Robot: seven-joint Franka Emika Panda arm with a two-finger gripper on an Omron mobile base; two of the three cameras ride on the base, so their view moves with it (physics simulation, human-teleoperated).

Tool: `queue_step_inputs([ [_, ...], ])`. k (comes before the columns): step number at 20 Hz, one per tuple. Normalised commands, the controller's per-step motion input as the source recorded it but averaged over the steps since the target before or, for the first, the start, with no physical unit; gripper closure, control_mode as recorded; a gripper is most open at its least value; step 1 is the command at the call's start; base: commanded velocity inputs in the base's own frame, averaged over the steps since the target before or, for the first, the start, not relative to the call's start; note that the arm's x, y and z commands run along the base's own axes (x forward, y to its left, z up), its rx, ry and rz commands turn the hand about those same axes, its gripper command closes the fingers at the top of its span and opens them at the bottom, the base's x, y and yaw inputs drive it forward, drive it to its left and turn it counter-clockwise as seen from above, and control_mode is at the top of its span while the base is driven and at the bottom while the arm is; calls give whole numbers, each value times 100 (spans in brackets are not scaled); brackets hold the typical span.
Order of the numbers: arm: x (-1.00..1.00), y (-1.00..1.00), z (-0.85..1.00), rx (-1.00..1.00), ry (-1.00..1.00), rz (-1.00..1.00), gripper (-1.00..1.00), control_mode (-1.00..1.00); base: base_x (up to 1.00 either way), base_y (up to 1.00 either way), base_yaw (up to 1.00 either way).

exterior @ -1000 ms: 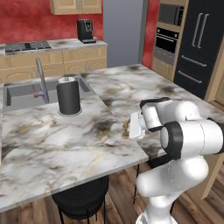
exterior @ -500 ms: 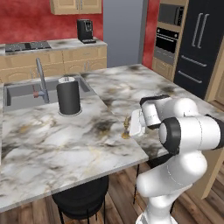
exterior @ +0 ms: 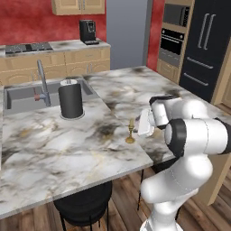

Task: Get the candle and the liquor from the cabinet and move them to the dining counter.

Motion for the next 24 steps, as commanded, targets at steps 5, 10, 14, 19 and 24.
queue_step_inputs([
  [5, -9, -7, 41, 0, -5, -4, -100, -100, 0, 0, 0],
  [10, -48, -2, 44, 0, -7, -3, -100, -100, 0, 0, 0],
  [14, -63, 0, 45, 1, -3, -3, -100, -100, 0, 0, 0],
  [19, -70, 0, 46, 0, -1, -3, -100, -100, 0, 0, 0],
  [24, -75, 7, 42, 0, 0, -2, -100, -100, 0, 0, 0],
])
